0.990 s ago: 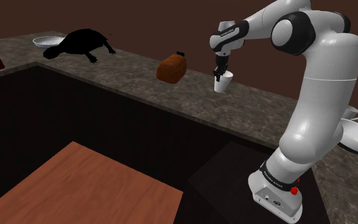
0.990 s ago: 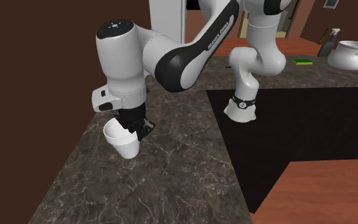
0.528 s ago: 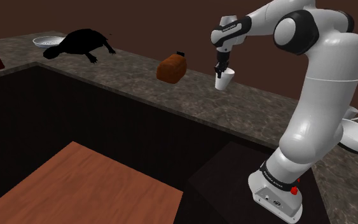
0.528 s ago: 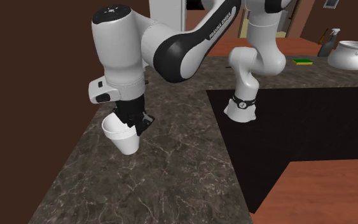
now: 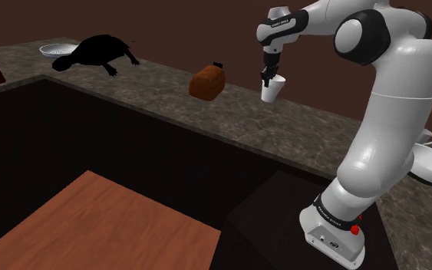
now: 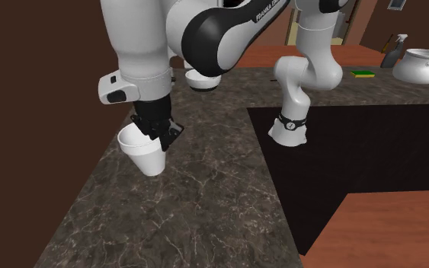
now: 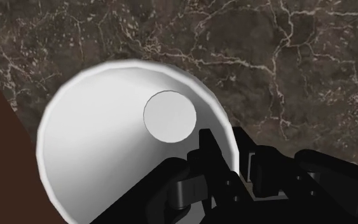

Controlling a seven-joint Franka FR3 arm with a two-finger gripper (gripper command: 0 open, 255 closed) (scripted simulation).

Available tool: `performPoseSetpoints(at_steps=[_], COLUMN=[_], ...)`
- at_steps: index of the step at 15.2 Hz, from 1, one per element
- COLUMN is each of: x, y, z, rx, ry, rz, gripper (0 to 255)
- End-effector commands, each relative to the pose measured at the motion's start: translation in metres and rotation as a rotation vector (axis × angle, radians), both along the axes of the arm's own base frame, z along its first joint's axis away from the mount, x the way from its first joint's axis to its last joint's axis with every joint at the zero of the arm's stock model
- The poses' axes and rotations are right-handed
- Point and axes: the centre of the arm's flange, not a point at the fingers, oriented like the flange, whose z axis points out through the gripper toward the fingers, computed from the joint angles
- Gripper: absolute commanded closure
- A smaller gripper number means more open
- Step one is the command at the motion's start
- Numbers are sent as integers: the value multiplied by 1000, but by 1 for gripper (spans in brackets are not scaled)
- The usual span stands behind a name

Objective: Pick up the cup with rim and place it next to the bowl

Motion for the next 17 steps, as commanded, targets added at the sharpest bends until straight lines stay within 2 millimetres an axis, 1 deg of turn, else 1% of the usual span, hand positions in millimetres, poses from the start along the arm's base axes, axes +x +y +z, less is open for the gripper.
performPoseSetpoints(at_steps=[1, 17], x=[-1, -1], y=[-2, -2], z=[11, 95], rx=[0, 0], ry=[0, 0], rz=[0, 0], gripper=[255, 255])
